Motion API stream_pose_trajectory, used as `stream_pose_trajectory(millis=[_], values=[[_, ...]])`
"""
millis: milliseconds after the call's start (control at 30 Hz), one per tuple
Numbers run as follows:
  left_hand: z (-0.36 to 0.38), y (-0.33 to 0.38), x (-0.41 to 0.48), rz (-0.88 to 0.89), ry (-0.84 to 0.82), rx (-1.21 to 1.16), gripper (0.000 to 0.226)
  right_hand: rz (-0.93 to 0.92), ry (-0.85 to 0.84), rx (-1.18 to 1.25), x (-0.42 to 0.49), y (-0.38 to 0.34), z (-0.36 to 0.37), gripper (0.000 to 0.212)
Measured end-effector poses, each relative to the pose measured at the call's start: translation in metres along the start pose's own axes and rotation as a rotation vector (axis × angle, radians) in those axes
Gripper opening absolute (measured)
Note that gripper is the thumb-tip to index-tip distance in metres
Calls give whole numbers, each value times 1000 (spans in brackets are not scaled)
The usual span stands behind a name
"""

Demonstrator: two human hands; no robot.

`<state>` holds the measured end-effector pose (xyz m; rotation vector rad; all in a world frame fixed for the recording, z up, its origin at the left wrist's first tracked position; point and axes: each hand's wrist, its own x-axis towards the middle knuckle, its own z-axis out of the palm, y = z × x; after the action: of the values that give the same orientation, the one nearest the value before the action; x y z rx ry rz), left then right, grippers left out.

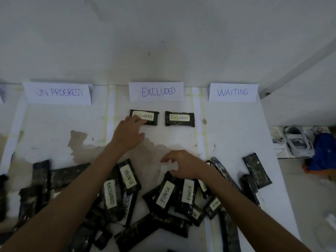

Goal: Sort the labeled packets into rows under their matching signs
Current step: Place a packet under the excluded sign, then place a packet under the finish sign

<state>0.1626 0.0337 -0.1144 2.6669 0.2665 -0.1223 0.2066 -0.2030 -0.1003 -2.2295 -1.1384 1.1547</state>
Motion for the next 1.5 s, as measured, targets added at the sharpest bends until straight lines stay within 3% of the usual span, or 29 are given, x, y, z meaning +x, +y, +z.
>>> stream_pose_trajectory(millis=[100, 200, 267, 500, 600, 733, 1000, 1300, 1500], values=[[10, 16, -45, -34, -72, -55, 44, -8, -168, -246, -17, -9, 15, 62], [24, 31, -93, -15, -105, -98, 41, -82, -154, -566, -26, -14, 37, 61], [28, 44, -121, -62, -95, -185, 38, -114, -112, -632, -30, -19, 44, 56], [38, 67, -180, 8, -140, -116, 60, -150, -2, -587, -38, -43, 35, 59], [29, 65, -191, 47, -48, -35, 68, -165, 64, -521, -39, -59, 32, 55], [7, 44, -198, 36, 59, 44, 60, -196, 143, -480, -29, -91, 41, 47], [-50, -62, -228, -109, 57, 56, 64, -286, 229, -303, 31, -173, 71, 74], [-127, -229, -236, -186, 79, 211, 64, -140, 168, -220, 119, -256, 123, 61], [-158, -327, -205, -246, 114, 159, 55, -45, 186, -221, 171, -288, 149, 56]])
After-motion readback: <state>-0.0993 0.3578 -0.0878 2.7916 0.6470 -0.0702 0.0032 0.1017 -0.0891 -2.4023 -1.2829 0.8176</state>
